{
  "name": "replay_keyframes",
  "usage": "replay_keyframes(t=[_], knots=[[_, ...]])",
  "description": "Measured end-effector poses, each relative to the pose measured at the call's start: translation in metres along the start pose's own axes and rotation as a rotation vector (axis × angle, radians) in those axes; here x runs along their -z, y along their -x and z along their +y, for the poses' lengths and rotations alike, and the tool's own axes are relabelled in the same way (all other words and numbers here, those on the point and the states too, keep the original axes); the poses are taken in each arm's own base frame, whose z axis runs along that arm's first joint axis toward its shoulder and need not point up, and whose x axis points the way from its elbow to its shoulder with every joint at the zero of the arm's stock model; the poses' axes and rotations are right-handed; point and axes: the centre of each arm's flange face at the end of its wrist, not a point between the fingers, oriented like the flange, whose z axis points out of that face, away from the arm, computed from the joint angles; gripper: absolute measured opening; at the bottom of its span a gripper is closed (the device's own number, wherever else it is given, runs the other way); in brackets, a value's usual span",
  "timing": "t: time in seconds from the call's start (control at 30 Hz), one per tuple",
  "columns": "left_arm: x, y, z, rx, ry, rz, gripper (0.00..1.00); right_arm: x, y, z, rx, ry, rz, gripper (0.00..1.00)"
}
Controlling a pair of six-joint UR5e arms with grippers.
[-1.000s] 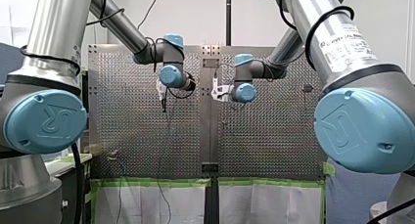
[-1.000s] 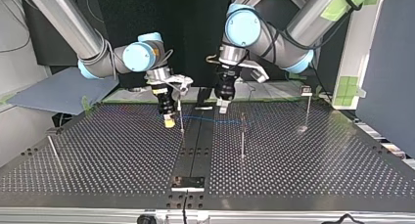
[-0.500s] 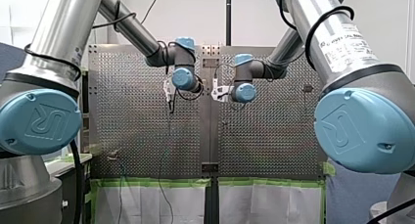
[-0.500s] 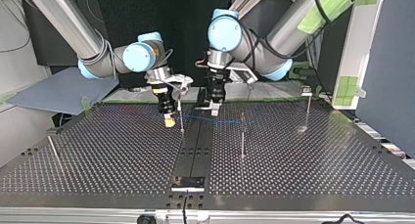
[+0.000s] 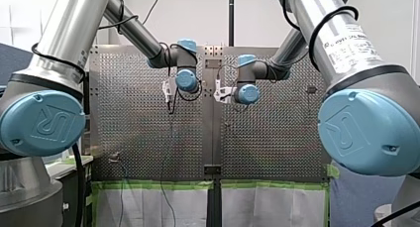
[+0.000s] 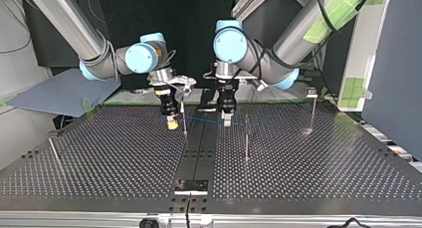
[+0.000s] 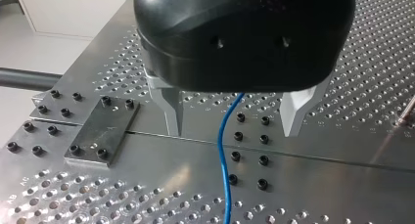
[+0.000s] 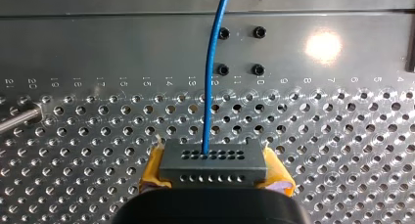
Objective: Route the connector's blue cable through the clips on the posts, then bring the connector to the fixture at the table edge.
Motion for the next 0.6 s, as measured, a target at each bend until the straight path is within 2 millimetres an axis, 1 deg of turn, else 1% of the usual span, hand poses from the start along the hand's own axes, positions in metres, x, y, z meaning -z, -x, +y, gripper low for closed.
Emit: replay_keyframes(t=[0.23,0.47,0.6], knots=[[-0.014,-0.003,-0.001,-0.002,-0.021,0.006,0.98,0.000,0.000,0.000,0.000,0.000,-0.002,0.00],[-0.033,-0.015,-0.003,-0.030,0.007,0.031,0.98,0.000,0.000,0.000,0.000,-0.001,-0.003,0.00],[-0.044,-0.017,-0.005,-0.033,0.018,0.025,0.98,0.000,-0.001,0.000,0.000,-0.001,-0.001,0.00]])
